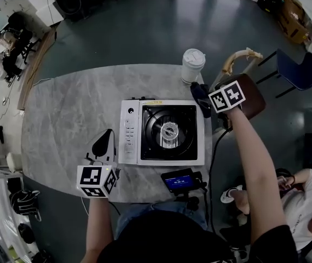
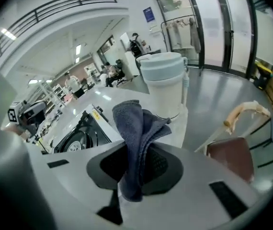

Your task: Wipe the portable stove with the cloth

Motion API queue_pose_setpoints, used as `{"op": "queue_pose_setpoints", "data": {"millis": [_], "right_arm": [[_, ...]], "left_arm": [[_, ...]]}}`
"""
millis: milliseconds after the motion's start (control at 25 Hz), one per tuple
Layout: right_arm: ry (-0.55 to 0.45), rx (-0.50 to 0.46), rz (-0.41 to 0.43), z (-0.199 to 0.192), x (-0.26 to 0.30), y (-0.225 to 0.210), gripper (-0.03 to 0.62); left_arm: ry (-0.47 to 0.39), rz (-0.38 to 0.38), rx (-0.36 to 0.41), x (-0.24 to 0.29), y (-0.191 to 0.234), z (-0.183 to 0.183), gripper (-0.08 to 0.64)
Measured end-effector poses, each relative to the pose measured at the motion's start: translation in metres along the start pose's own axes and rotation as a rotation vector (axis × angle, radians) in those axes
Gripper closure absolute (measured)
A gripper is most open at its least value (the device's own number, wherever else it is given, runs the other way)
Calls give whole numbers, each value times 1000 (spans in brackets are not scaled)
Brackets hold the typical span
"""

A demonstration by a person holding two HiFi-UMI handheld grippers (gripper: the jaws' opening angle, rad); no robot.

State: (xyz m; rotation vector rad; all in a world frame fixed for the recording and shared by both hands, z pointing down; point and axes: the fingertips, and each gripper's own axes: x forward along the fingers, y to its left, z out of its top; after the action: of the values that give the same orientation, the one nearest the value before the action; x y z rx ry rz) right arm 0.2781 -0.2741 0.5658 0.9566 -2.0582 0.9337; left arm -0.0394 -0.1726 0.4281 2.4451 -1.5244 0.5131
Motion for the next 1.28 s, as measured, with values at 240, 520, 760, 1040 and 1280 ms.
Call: {"op": "queue_pose_setpoints", "data": {"millis": [240, 520, 760, 1040, 1280], "right_arm": [[63, -82, -155, -6, -2, 9, 518], [35, -118, -114, -28, -12, 27, 518], [-6, -142, -43, -54, -21, 46, 518], [17, -296, 29, -89, -31, 76, 517], [24, -370, 19, -115, -36, 94, 517]], "left_arm": [[-12, -31, 20, 2, -21, 5, 549], [-26, -25, 26, -13, -32, 6, 549], [-11, -29, 22, -27, -44, -5, 549], [10, -53, 20, -37, -64, -20, 549], [26, -89, 17, -37, -76, -37, 549]]}}
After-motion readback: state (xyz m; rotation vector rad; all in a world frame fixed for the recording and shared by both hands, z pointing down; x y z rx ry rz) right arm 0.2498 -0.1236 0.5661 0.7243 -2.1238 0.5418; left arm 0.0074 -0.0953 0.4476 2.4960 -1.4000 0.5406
